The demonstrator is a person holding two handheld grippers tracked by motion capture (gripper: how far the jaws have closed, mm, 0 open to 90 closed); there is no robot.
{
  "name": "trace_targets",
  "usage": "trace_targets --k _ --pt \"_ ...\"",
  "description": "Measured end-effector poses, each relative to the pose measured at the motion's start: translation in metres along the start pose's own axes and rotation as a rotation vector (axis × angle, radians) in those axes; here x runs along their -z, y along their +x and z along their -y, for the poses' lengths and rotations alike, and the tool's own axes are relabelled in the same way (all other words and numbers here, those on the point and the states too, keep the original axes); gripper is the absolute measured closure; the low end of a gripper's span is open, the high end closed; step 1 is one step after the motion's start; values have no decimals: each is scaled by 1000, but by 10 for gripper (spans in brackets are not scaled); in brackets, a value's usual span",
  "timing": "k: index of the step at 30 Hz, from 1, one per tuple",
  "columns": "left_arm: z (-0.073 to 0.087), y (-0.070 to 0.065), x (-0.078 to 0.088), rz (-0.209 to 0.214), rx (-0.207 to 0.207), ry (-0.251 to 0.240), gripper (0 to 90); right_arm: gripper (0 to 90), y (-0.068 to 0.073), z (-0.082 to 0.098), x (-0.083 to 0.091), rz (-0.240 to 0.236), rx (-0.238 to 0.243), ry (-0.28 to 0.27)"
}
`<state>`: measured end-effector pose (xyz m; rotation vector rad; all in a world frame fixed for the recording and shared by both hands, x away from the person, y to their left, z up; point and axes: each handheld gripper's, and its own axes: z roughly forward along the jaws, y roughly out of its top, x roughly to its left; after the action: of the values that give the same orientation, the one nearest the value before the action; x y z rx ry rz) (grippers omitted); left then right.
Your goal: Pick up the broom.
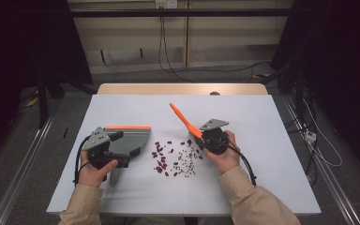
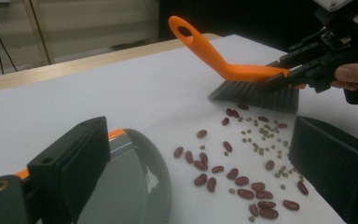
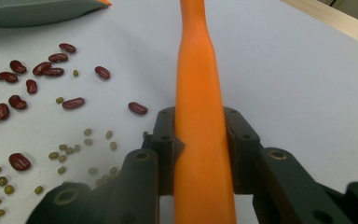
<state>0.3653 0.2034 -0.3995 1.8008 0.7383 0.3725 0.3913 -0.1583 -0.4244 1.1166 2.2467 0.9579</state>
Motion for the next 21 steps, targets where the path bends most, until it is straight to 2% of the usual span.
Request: trace_targets --k 10,21 --pt "1 -1 -1 5 -15 15 54 702 15 -2 0 -18 45 6" --pt "2 -2 2 5 -11 12 54 703 28 -2 3 -37 93 9"
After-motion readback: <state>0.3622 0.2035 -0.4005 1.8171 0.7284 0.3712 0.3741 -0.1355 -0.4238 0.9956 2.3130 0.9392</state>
